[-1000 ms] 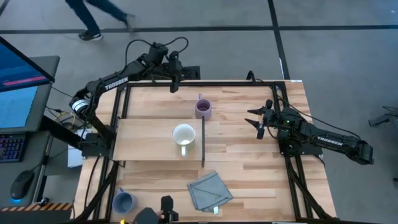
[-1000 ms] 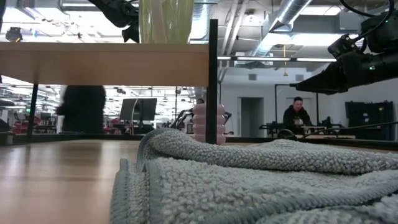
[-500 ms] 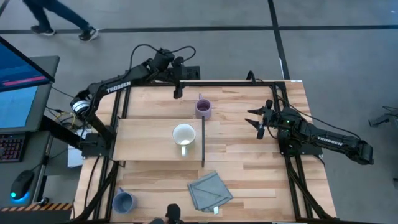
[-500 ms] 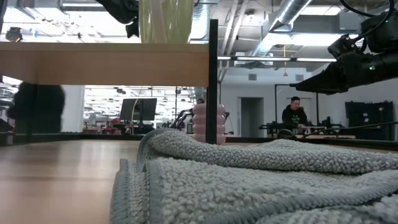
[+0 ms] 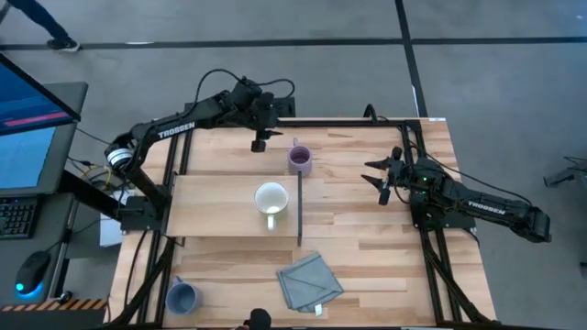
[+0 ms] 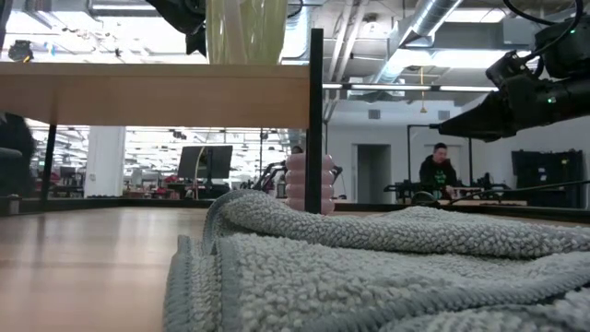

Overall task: Stack small to large cups/mugs on shelf
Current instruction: Put the purple mug on the shelf

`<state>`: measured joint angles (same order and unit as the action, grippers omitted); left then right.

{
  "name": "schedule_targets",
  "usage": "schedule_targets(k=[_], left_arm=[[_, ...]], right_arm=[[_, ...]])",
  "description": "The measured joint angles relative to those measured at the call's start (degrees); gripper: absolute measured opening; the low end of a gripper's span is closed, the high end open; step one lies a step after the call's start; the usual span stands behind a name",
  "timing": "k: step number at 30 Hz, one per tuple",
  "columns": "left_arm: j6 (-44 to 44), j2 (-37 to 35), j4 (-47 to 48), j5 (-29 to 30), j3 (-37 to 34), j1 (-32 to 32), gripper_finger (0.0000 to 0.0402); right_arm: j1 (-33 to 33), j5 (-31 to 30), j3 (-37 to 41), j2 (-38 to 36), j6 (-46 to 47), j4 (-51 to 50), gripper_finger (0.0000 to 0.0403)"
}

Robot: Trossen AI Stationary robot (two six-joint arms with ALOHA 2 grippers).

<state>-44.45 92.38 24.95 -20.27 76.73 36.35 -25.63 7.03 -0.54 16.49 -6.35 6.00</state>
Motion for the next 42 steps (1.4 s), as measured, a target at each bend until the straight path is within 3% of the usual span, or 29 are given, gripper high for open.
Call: schedule_targets(k=[11,21,42], left_arm=[[4.33,4.89,-1.46,0.13,0.0,-1.99,0.0125],[-9.44,6.17,-1.3,4.82,-0.02,-5.43,0.0125],[-17.77,6.17,3.06,4.13,0.0,-9.63,0.0125]], right_arm=[[0.11,-0.02,0.0,-0.01,1.26,0.0,0.023],[0.11,-0.02,0.0,0.0,1.87,-1.06,0.023],[0.11,-0.03,0.0,0.0,1.86,-1.31,0.023]])
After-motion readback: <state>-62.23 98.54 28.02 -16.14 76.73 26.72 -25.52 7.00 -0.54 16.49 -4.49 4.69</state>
